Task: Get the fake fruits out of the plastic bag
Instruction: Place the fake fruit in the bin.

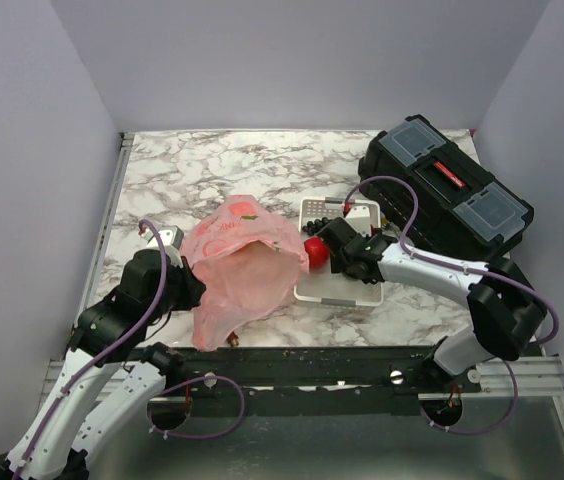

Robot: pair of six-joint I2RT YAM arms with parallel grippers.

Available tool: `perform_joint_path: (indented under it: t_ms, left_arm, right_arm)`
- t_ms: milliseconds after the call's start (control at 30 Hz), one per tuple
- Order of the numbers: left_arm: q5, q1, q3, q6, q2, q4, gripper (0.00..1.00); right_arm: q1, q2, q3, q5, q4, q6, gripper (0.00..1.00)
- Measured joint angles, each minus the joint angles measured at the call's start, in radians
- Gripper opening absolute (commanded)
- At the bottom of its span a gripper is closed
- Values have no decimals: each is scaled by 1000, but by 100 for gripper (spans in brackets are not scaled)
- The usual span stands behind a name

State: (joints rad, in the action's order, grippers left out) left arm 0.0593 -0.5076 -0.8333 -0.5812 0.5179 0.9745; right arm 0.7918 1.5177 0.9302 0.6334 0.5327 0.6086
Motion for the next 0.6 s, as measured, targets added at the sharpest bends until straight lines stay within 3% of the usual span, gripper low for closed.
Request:
perform_joint_path:
  t_ms: [133,300,600]
  left_arm:
    - [0,0,1,0,0,0,0]
    - [0,0,5,0,0,0,0]
    - [0,0,6,-3,-4,0,0]
  right_arm:
    - [0,6,0,-9,-10,-6,78]
    - [0,6,0,-19,-16,-17,90]
    - [0,-47,23,-40,2,-34,92]
